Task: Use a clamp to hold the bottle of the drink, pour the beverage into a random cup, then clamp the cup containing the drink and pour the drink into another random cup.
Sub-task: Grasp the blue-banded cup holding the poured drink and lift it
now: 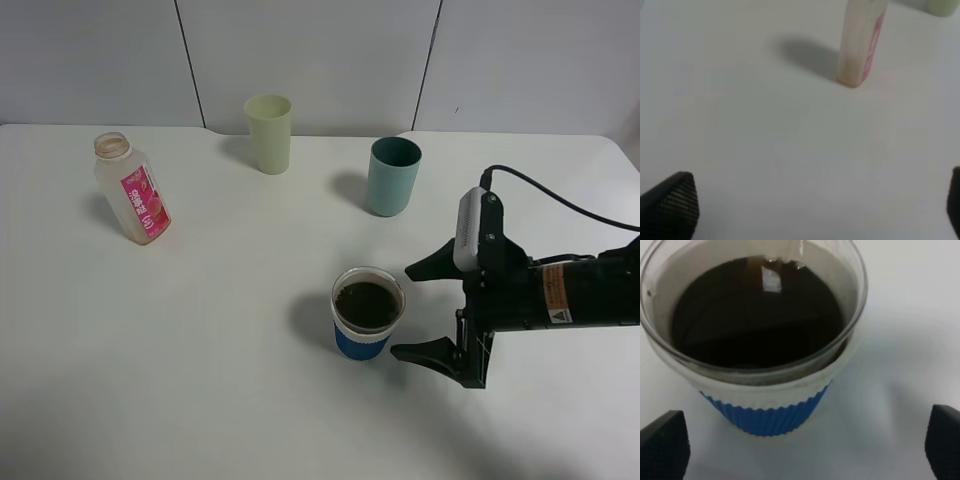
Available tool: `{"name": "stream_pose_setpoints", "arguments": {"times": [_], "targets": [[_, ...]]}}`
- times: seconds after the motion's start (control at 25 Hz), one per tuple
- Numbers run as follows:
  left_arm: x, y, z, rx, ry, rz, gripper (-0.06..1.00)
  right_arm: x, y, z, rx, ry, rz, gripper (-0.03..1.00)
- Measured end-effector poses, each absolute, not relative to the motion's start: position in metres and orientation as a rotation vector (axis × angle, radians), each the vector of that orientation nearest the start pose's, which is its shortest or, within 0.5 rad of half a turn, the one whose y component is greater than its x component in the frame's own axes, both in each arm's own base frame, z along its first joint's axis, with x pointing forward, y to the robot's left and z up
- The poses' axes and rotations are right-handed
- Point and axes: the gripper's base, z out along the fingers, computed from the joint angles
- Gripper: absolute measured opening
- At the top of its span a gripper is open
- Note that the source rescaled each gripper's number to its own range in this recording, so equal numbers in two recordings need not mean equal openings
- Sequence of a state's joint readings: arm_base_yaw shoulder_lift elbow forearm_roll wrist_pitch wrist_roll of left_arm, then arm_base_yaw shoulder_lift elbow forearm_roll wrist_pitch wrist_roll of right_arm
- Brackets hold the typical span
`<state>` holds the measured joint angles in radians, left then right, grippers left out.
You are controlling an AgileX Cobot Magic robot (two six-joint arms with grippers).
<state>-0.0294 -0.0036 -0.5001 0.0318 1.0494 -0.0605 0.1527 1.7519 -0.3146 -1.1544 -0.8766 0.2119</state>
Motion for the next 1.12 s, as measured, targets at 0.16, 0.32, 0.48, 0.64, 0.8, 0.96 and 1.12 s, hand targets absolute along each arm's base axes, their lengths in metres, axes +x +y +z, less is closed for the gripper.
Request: {"name": "stream_pose_setpoints", "arguments": {"times": [0.16, 0.32, 0.48, 0.64, 0.8, 0.96, 1.12], "targets": [[-0.005, 0.003, 0.278, -0.033, 2.029, -0.019, 1.00, 0.192, 0.097, 0.092, -1.239, 1.854, 0.719, 0.80], [-0.005, 0.003, 0.278, -0.033, 2.029, -0.019, 1.00, 0.193, 0.099, 0.083, -1.220, 1.839, 0.745, 0.80], [-0.005, 0.003, 0.278, -0.033, 2.029, -0.019, 1.00, 0.200, 0.100, 0.078, -1.224, 1.831, 0.748, 0.80], [-0.005, 0.003, 0.278, -0.033, 2.029, -0.019, 1.00, 0.209, 0.102, 0.075, -1.219, 1.817, 0.753, 0.80], [-0.005, 0.003, 0.278, -0.033, 2.029, -0.019, 1.00, 0.207, 0.105, 0.067, -1.218, 1.830, 0.792, 0.80], [-0.005, 0.003, 0.278, -0.033, 2.029, -0.019, 1.00, 0.205, 0.112, 0.062, -1.255, 1.822, 0.824, 0.80], [-0.005, 0.003, 0.278, -0.033, 2.029, -0.019, 1.00, 0.206, 0.122, 0.063, -1.274, 1.778, 0.850, 0.80]]}}
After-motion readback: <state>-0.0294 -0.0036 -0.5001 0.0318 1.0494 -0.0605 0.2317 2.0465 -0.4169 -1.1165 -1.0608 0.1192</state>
